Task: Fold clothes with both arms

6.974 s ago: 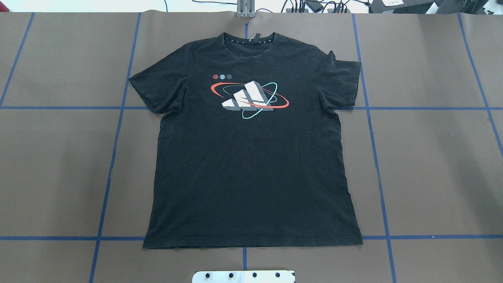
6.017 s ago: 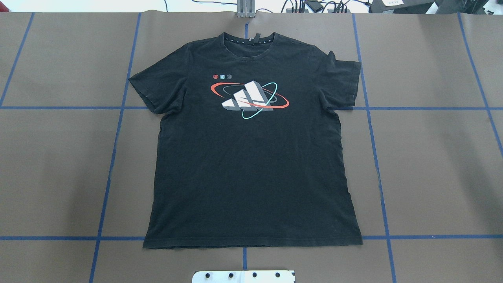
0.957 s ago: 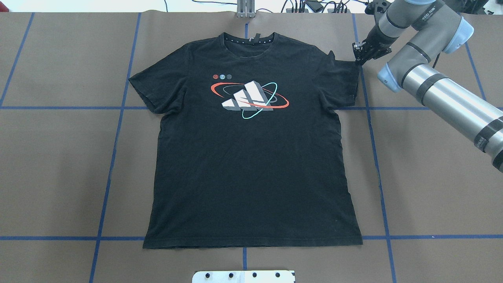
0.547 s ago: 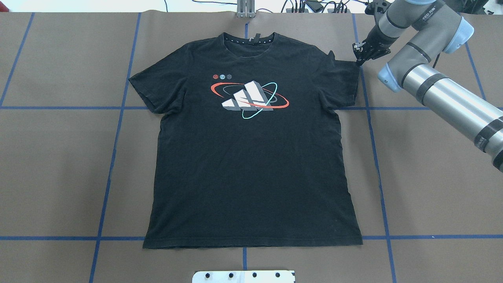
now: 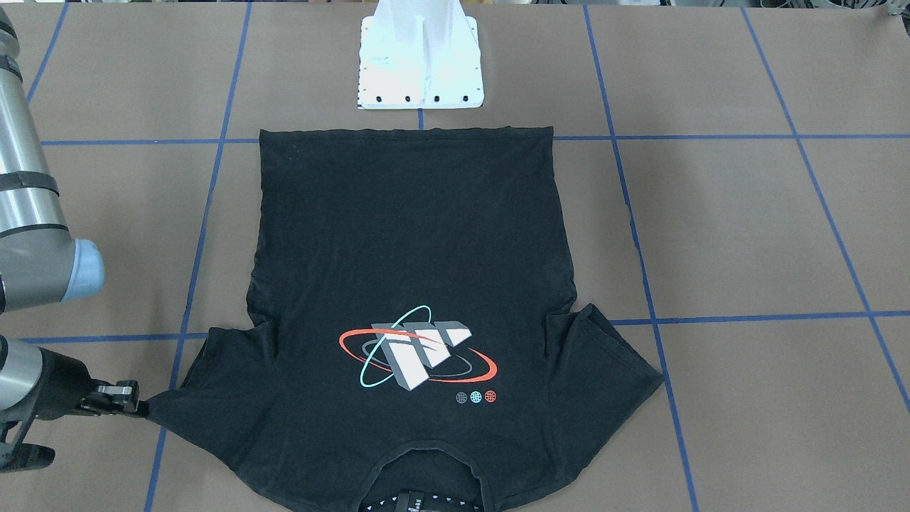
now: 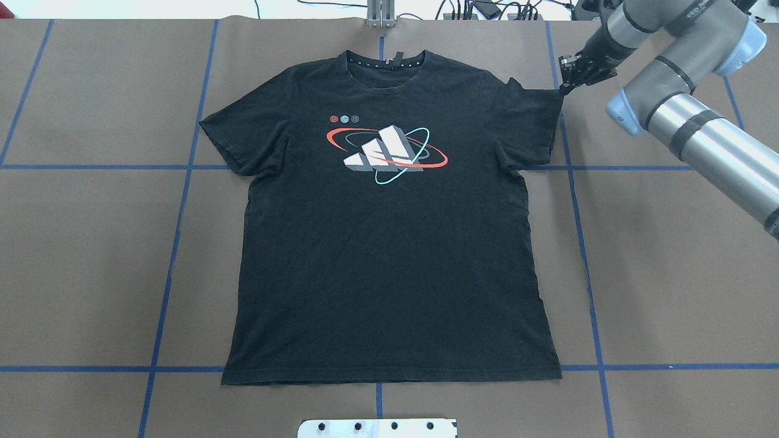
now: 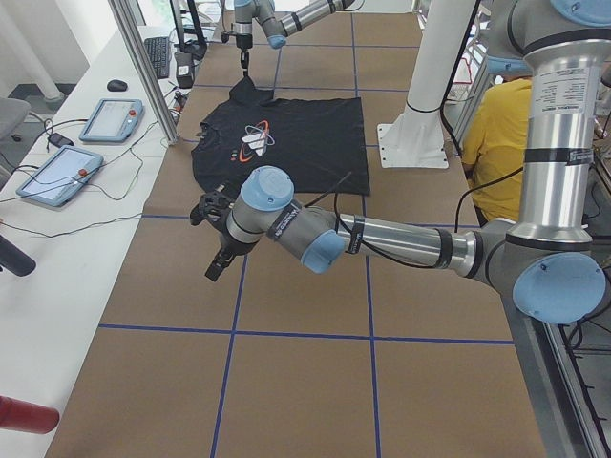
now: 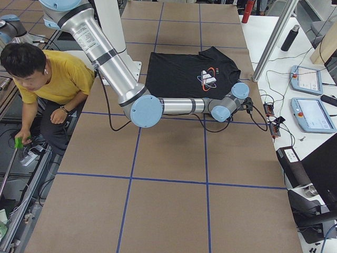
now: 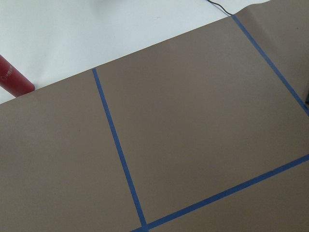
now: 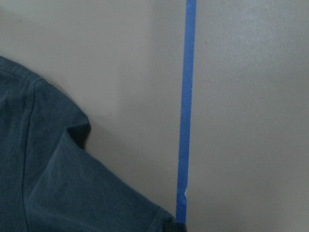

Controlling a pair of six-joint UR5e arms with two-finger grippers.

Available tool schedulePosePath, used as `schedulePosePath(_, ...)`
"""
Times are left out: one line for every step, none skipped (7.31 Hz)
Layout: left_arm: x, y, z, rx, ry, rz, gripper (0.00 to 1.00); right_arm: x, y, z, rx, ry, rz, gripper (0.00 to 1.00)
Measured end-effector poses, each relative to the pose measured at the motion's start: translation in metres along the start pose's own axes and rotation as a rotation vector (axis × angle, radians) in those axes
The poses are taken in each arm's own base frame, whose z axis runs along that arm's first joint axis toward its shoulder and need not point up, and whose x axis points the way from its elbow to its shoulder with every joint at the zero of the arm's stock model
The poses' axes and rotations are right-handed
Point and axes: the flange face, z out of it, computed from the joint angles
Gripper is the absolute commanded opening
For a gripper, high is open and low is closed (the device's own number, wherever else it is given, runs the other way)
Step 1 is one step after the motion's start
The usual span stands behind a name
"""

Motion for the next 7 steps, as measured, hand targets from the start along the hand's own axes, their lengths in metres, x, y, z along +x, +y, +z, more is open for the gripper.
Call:
schedulePosePath(0.000,-0.001,0.000,0.001,0.000,0.001,1.00,0.001,0.010,-0.007,0.006,-0.010,0.011,0.00)
schedulePosePath(0.001,-0.001,0.000,0.001,0.000,0.001,1.00,-0.002,0.014,-0.008,0.006,-0.015,0.016,0.00)
schedulePosePath(0.001,-0.001,-0.001,0.001,0.000,0.001,1.00,-0.015,0.014,-0.006,0.005,-0.017,0.022,0.00)
schedulePosePath(0.001,-0.001,-0.001,0.001,0.000,0.002,1.00,-0.045,0.009,-0.008,0.008,-0.024,0.048,0.00)
schedulePosePath(0.001,-0.001,-0.001,0.001,0.000,0.001,1.00,-0.091,0.006,-0.006,0.009,-0.042,0.093,0.00)
schedulePosePath(0.001,-0.002,-0.001,0.002,0.000,0.002,1.00,-0.143,0.010,0.005,0.010,-0.056,0.136,0.00)
schedulePosePath(0.001,-0.002,-0.001,0.002,0.000,0.002,1.00,-0.190,0.018,0.019,0.016,-0.064,0.171,0.00)
